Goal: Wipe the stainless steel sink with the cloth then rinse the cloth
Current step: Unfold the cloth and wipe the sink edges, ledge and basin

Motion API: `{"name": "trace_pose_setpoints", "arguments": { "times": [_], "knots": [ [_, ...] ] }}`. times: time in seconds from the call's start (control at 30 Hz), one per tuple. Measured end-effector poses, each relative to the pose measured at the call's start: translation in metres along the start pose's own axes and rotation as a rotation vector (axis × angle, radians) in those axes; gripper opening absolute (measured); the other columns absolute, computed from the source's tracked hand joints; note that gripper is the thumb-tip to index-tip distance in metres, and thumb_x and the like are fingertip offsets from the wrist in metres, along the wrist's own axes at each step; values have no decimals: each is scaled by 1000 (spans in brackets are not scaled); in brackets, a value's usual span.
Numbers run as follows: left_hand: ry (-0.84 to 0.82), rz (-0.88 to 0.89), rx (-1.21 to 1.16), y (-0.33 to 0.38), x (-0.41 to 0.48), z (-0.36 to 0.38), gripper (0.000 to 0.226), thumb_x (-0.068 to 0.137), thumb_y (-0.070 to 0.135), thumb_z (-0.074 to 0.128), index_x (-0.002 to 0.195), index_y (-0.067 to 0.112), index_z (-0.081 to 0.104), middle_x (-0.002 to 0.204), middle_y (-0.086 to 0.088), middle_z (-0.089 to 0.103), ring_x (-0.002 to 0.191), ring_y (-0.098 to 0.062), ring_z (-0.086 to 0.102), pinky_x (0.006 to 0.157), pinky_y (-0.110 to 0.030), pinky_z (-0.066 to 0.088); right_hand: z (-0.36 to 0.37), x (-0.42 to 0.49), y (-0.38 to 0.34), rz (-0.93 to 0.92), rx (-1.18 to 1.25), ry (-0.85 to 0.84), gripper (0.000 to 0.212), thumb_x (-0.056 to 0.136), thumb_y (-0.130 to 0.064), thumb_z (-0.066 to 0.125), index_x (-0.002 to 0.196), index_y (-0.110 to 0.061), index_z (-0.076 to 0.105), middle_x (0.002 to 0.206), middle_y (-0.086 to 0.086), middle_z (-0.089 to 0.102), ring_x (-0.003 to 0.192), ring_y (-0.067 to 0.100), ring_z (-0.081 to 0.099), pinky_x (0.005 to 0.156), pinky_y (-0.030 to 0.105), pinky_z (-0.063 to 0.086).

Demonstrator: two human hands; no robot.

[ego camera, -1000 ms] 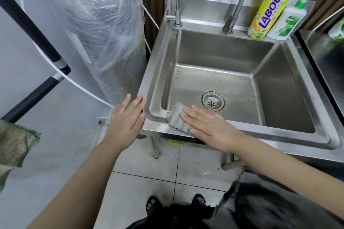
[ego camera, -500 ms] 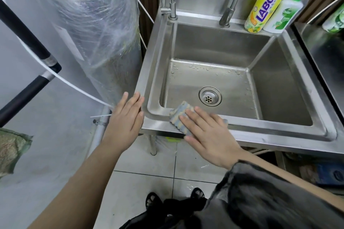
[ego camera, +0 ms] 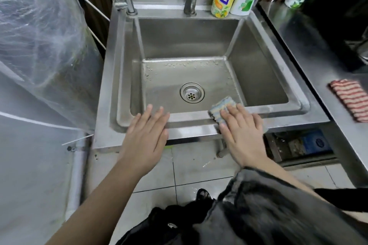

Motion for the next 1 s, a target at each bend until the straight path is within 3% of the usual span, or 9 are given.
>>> {"name": "trace_pose_setpoints", "arguments": {
  "times": [0.1,0.17,0.3,0.37,0.5,0.6,0.7,0.83,1.0],
  "knots": [
    [-48,29,71,6,5,12,49,94,34,25,130,12,50,137,-7,52,133,-28,38,106,-40,25,5,-4,-40,-133,-8,33,50,95,-44,26,128,-20,56,134,0,56,130,23,43,104,42,21],
    [-66,36,92,5,5,13,50,94,34,25,131,11,50,138,-8,51,133,-29,39,105,-41,28,0,-3,-21,-182,-18,-3,54,98,-46,18,130,-21,54,134,0,56,129,23,45,104,41,22],
    [-75,28,99,7,3,12,51,95,33,23,133,11,48,140,-7,48,134,-29,37,107,-39,24,-4,-5,50,115,-43,17,60,94,-49,12,138,-23,44,146,1,42,140,20,25,111,39,8],
    [-73,29,97,5,3,13,51,95,33,24,134,11,48,141,-7,48,135,-29,36,107,-39,24,-2,-5,36,190,-53,61,60,93,-46,17,135,-17,48,145,7,44,139,27,29,112,41,6],
    [-86,41,98,3,3,14,51,96,35,23,135,11,46,141,-7,47,136,-27,34,107,-41,28,7,-7,-52,-6,35,107,49,93,-40,30,126,-15,57,136,6,54,132,28,41,110,45,14],
    [-98,22,77,6,2,13,54,95,38,20,136,12,44,144,-5,44,139,-24,28,110,-42,26,2,-8,-33,-90,56,72,46,94,-38,32,125,-18,58,134,1,56,131,25,42,109,44,17],
    [-102,81,10,21,10,12,56,96,40,17,136,14,44,146,-3,41,141,-20,22,114,-37,15,-7,-3,66,116,-5,74,52,93,-43,24,125,-17,57,137,4,53,135,25,38,111,43,14],
    [-127,231,-50,70,36,26,52,95,36,22,136,14,45,145,-3,42,139,-20,25,113,-34,14,-20,2,164,466,16,46,73,86,-51,2,133,-16,47,151,5,32,144,23,11,115,47,-1],
    [-203,372,27,128,66,55,51,95,33,23,134,10,46,142,-7,47,135,-25,36,108,-34,18,-5,-5,85,209,19,116,51,95,-40,25,126,-15,57,137,7,52,133,29,39,109,45,13]
  ]
}}
Point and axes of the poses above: each hand's wrist, its own x-axis towards the middle knuckle, its own z-axis out of the palm, y = z × x, the point moved 3 cm from there along x, towards the middle knuckle
